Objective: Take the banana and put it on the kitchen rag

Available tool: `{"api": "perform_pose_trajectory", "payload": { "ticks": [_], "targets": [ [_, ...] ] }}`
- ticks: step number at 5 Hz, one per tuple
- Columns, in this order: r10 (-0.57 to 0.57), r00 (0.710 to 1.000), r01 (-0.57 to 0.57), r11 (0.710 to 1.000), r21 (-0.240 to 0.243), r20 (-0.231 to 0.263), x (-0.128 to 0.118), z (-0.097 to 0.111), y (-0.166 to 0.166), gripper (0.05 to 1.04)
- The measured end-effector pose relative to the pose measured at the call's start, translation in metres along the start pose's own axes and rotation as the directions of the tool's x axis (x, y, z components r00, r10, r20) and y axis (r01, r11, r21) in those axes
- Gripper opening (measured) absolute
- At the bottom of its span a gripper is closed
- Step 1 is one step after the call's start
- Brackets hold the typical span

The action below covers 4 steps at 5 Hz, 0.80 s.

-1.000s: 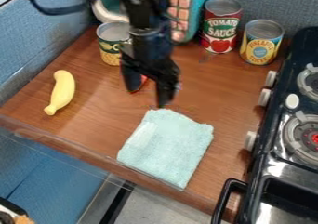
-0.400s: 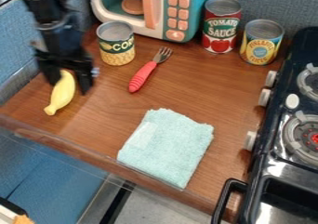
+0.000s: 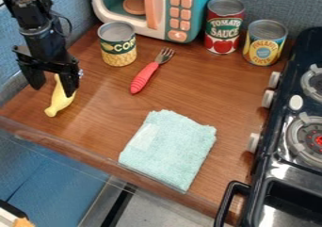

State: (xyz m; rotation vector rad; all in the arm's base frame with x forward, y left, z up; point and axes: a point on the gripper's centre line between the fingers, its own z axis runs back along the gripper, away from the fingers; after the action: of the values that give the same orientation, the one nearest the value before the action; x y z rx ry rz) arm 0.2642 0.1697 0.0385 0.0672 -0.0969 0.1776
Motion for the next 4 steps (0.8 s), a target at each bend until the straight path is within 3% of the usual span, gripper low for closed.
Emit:
{"api": "perform_pose_trajectory", "payload": {
  "ticks": [2,3,4],
  "targets": [
    [0.053,0.998,-0.052,0.998,0.023,-0.023,0.006,-0.019,0.006,1.0],
    [0.09,0.995,-0.089,0.995,0.043,-0.033,0.005,-0.025,0.008,0.944],
    [0.084,0.996,-0.083,0.996,0.023,-0.031,0.001,-0.029,0.002,0.655]
  ]
}}
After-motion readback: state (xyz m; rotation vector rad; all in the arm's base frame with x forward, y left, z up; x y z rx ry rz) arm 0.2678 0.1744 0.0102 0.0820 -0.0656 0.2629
